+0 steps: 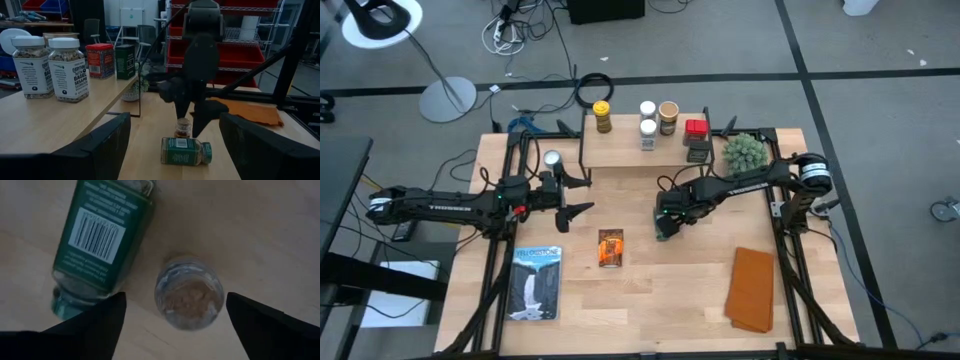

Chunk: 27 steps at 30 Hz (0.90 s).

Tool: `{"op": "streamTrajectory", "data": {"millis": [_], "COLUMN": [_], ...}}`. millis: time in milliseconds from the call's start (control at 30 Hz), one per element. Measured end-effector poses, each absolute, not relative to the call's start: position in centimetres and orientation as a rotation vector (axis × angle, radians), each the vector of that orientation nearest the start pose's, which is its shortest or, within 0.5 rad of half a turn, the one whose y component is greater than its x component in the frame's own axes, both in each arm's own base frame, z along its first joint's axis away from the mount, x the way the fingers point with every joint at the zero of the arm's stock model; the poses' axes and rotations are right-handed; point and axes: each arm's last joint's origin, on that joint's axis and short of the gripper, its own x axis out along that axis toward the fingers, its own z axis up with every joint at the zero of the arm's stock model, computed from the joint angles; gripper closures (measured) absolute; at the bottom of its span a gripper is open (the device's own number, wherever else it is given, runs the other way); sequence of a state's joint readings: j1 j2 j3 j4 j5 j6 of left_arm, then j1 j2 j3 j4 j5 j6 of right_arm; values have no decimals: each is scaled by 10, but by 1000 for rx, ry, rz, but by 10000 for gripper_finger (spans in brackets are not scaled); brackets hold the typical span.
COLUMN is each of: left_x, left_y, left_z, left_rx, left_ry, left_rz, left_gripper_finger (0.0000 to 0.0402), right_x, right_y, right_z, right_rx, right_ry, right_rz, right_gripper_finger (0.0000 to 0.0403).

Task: Shelf spices
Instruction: Put the brown bottle seasoning on the shelf

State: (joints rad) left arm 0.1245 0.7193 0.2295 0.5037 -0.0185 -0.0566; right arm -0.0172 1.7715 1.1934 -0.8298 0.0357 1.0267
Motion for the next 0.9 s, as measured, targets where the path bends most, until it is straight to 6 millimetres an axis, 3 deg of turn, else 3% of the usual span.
{"op": "streamTrajectory", "data": {"millis": [533, 733, 900], "left_x": [161, 161, 161], "left_y": [21, 21, 21], "left_z": [216, 216, 217], "left_rx": [-56, -56, -56], "left_ry": [-18, -18, -19], "left_rz": [143, 143, 143], "left_gripper_finger": [92, 92, 92], "right_x": [330, 328, 331], "right_y": [-16, -17, -17], "right_z": [178, 183, 208], "right_rx": [878, 865, 777], "right_ry": [1238, 1252, 1307], "right_rz": [-775, -721, -647], "right_gripper_finger": [224, 229, 210]}}
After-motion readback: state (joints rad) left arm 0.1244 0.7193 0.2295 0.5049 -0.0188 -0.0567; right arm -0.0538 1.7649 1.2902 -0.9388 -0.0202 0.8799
